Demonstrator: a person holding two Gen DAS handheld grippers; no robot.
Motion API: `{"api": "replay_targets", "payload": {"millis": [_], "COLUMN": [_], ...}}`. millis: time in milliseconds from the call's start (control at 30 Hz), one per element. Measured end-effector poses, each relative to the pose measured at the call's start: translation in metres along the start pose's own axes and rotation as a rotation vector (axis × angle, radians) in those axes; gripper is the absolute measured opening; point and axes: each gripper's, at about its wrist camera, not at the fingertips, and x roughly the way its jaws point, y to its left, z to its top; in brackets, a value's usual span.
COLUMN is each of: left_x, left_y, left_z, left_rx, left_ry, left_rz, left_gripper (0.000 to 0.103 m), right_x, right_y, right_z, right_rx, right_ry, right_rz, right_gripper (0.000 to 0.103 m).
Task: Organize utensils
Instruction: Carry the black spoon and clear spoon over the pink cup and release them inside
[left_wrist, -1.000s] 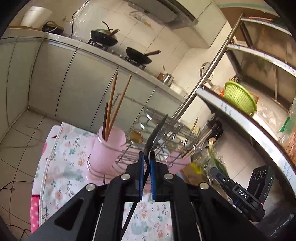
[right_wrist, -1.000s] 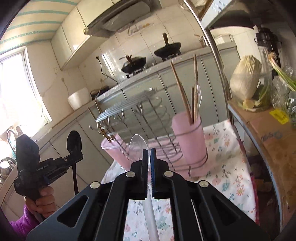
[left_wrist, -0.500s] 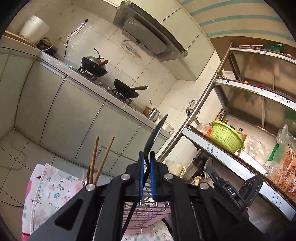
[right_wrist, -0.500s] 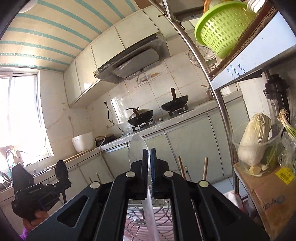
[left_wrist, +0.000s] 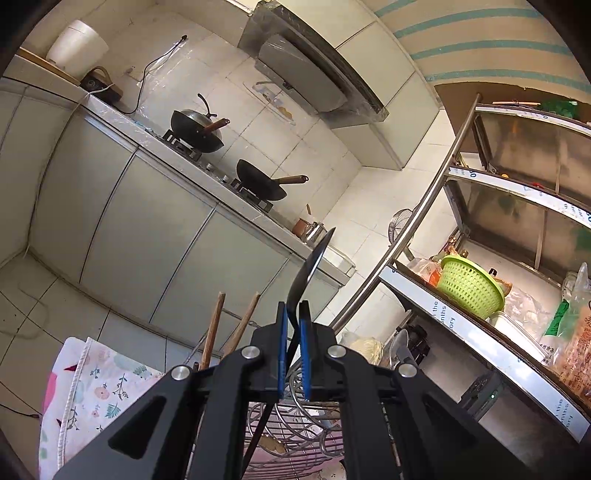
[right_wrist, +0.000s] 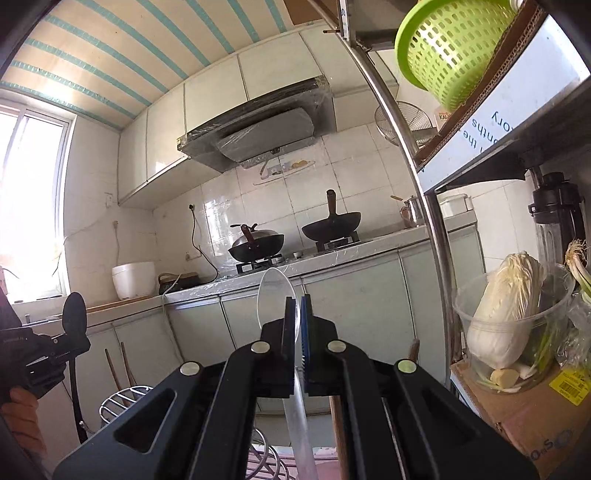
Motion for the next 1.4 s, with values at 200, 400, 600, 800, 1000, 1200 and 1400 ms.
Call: {"api": "replay_targets", "payload": {"millis": [200,400,600,800,1000,1200,1400], "left_x": [0.005,0.012,0.026,0.032,0.024,0.024,0.028], "left_y": [-0.002,-0.008,-0.006,0.0,0.011,0.013,0.007], "left_z": [0.004,0.013,0.002,-0.022,-0.042,-0.068,-0.083], "left_rx": [0.025,0.061,0.123,0.148,0.112,0.141,0.181], "left_ry": [-0.033,-0.121,-0.192,-0.145,-0.059,0.066,0.147], "left_rz": [-0.004,-0.011,0.009,0.037,0.083,0.194,0.321], "left_gripper": [0.005,0.005,0.005,0.005,0.005,0.005,0.006], "right_x": [-0.006,-0.023,-0.03,-0.029,-0.031,-0.035,-0.036], "right_y": [0.0,0.0,-0.01,-0.012,-0.013,-0.014,-0.004], "right_z": [-0.012,-0.031,-0.047,-0.052,-0.056,-0.062,-0.058], "right_rx": [0.0,0.023,0.073,0.072,0.09,0.113,0.087], "right_ry": [0.039,0.106,0.174,0.207,0.241,0.311,0.374], "right_rz": [0.003,-0.017,-0.036,-0.044,-0.057,-0.084,-0.1], "right_gripper": [0.003,0.003,0.003,0.003,0.003,0.003,0.003]}}
